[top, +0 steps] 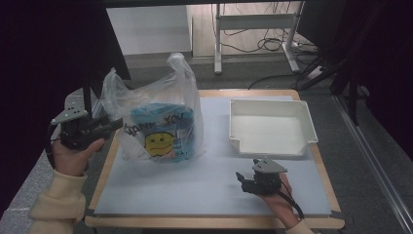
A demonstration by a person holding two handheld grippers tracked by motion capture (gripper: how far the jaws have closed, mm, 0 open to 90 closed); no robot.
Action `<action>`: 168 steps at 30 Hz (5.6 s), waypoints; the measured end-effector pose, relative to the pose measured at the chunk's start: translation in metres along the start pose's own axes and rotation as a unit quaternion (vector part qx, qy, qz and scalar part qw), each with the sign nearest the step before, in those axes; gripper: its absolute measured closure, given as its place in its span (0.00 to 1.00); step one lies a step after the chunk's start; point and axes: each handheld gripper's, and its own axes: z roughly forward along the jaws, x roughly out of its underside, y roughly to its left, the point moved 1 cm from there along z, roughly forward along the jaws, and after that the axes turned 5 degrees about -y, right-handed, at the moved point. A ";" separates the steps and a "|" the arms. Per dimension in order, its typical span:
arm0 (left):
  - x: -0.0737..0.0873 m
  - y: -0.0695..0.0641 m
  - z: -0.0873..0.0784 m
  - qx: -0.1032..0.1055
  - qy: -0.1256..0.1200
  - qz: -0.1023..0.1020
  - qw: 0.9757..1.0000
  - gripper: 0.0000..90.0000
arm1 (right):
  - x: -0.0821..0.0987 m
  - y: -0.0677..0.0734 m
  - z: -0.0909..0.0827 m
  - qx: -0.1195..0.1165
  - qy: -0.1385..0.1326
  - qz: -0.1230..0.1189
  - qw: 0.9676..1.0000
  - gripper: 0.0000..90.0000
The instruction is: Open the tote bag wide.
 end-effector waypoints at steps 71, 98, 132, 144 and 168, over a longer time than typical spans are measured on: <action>0.009 -0.001 -0.002 0.048 -0.037 0.004 0.998 0.97 | -0.193 -0.006 0.018 -0.126 -0.107 -0.002 0.986 0.36; 0.007 -0.005 -0.002 0.051 -0.041 0.007 0.998 0.97 | -0.242 0.010 0.041 -0.161 -0.121 -0.024 0.979 0.73; 0.038 -0.003 -0.006 0.044 -0.033 -0.011 0.998 0.98 | -0.197 0.023 0.028 -0.113 -0.172 -0.053 0.977 0.99; 0.055 0.001 0.000 0.042 -0.024 -0.022 0.999 0.98 | -0.186 0.027 0.042 -0.108 -0.159 -0.053 0.980 0.99; 0.080 -0.002 0.007 0.045 -0.001 -0.030 0.999 0.98 | -0.146 0.031 0.054 -0.110 -0.139 -0.039 0.983 0.99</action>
